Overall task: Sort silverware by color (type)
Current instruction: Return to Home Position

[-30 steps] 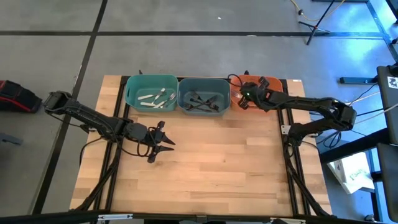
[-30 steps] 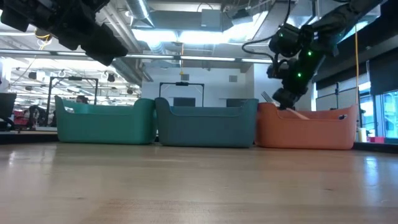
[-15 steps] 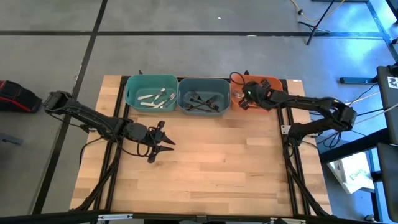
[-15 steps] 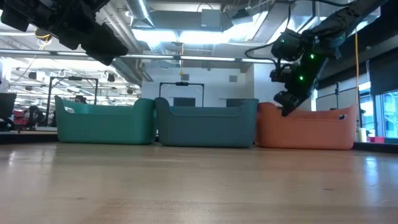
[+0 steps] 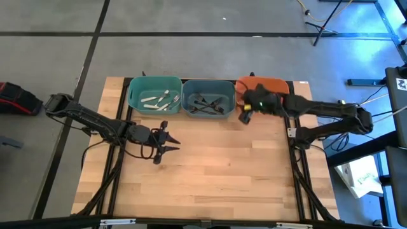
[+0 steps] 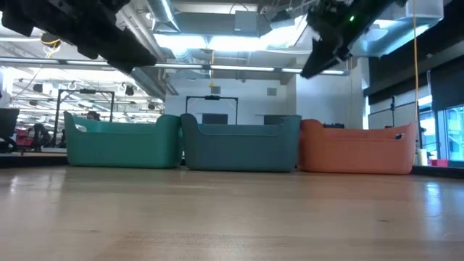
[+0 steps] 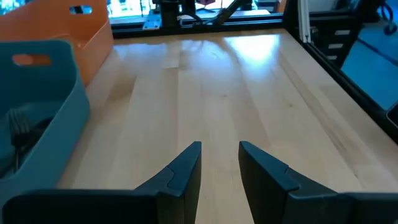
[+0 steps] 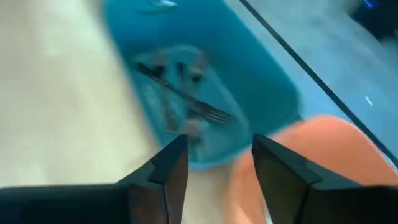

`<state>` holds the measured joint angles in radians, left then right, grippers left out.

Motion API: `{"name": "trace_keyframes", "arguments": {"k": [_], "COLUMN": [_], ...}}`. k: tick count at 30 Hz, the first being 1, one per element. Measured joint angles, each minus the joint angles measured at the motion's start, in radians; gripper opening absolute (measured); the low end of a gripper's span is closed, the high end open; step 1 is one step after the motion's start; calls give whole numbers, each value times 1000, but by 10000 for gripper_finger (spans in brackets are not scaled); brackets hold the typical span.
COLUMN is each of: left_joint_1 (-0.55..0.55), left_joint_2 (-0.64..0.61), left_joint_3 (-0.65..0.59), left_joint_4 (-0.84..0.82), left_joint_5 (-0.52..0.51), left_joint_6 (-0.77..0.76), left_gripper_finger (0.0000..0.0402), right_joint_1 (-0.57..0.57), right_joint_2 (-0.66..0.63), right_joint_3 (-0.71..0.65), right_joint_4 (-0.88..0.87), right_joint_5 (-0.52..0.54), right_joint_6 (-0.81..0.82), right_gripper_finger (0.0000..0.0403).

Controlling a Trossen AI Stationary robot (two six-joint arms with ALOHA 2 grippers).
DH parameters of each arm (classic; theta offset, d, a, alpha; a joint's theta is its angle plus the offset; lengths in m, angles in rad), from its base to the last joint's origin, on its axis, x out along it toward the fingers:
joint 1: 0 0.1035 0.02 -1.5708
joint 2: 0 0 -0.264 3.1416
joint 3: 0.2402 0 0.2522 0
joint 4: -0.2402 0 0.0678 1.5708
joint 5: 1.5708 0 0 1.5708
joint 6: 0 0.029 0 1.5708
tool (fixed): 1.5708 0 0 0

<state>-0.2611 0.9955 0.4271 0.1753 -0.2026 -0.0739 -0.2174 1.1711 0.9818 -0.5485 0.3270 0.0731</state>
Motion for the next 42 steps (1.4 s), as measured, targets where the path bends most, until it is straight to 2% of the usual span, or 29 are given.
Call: {"name": "trace_keyframes", "arguments": {"k": [8,15,20,24,28,42], "left_joint_1": [33,54,51,51,51,51], "left_joint_2": [-62,-188,-292,-378,-466,-664], "left_joint_3": [0,-16,-120,-215,-254,-359], "left_joint_4": [-67,-148,-111,-38,-15,-33], "left_joint_5": [5,7,14,14,14,13], "left_joint_6": [65,57,56,57,56,28], "left_gripper_finger": [72,9,6,3,3,1], "right_joint_1": [227,329,388,417,428,427], "right_joint_2": [-14,-85,-177,-266,-342,-459], "right_joint_3": [-148,-355,-495,-593,-670,-853], "right_joint_4": [156,397,557,668,772,966], "right_joint_5": [-10,-80,-103,-103,-103,-95], "right_joint_6": [1,25,46,56,59,80], "right_gripper_finger": [138,85,45,19,2,1]}}
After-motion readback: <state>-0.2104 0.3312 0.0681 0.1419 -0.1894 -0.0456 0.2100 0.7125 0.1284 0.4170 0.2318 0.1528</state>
